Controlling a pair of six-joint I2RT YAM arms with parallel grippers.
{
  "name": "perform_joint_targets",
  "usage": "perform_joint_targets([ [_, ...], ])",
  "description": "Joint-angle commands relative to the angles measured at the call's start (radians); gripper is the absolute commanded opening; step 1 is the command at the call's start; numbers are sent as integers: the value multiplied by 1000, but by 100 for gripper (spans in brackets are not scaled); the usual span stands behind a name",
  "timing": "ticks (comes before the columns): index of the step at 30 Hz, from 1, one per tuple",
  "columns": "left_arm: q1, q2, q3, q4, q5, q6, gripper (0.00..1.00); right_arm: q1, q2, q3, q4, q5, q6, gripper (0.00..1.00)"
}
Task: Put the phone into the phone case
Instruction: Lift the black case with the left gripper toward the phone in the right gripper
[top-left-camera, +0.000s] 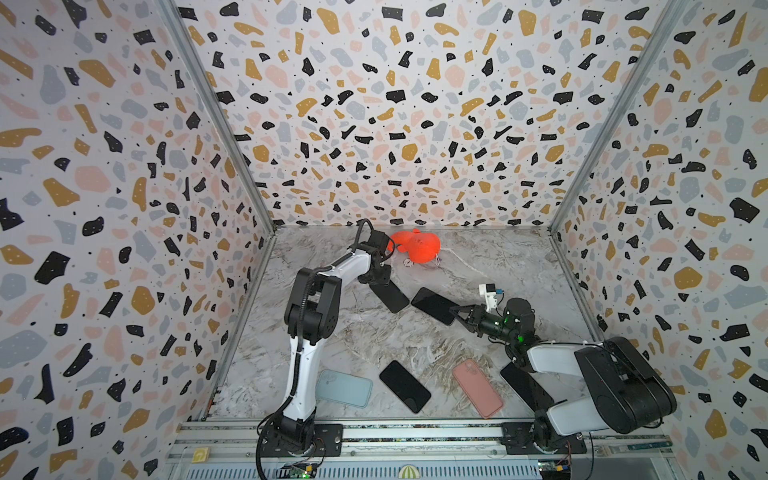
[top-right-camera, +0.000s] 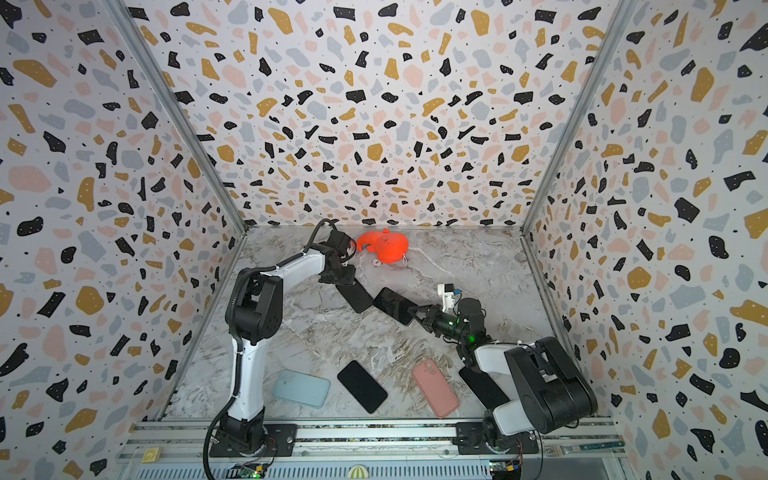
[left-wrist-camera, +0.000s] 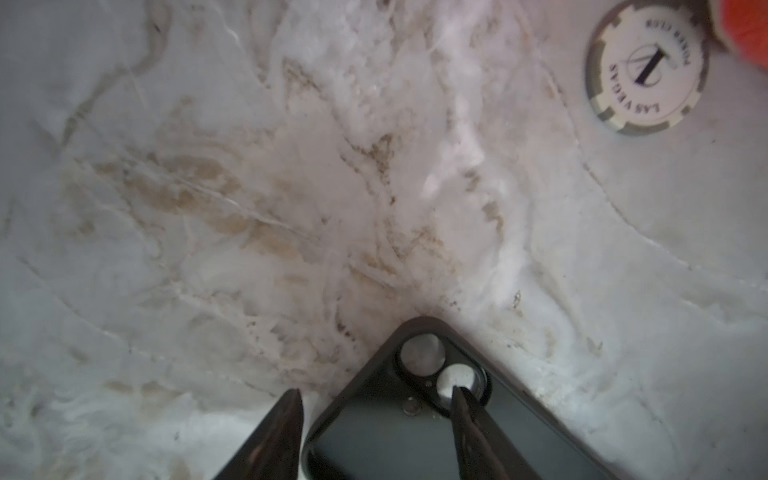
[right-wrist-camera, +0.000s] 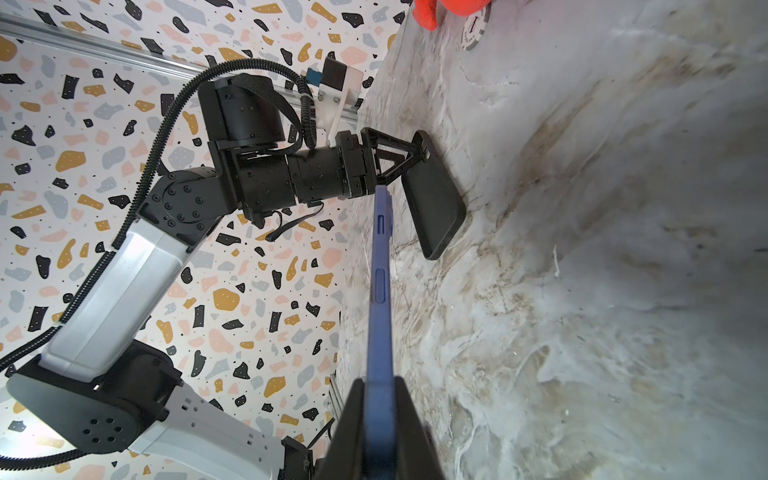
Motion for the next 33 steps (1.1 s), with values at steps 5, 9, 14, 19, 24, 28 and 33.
perform_joint_targets([
  [5, -5, -32, -54, -26, 7, 15, 45, 6, -68, 50, -25, -5, -48, 1],
  [9, -7, -62, -106, -6, 11, 8, 36, 14, -79, 65, -65, 7, -71, 1],
  [14, -8, -90, -152, 1, 7, 6, 25, 34, -77, 91, -108, 16, -93, 1],
  [19, -8, -127, -200, 17, 4, 5, 20, 52, -64, 110, -134, 20, -112, 1],
  [24, -13, -155, -239, 30, 4, 5, 16, 55, -54, 131, -176, 0, -139, 1],
  [28, -23, -187, -269, 34, -2, 10, 13, 55, -74, 147, -241, -5, -186, 1],
  [33, -45, -233, -321, 51, 2, 8, 11, 43, -90, 167, -299, -53, -229, 1],
])
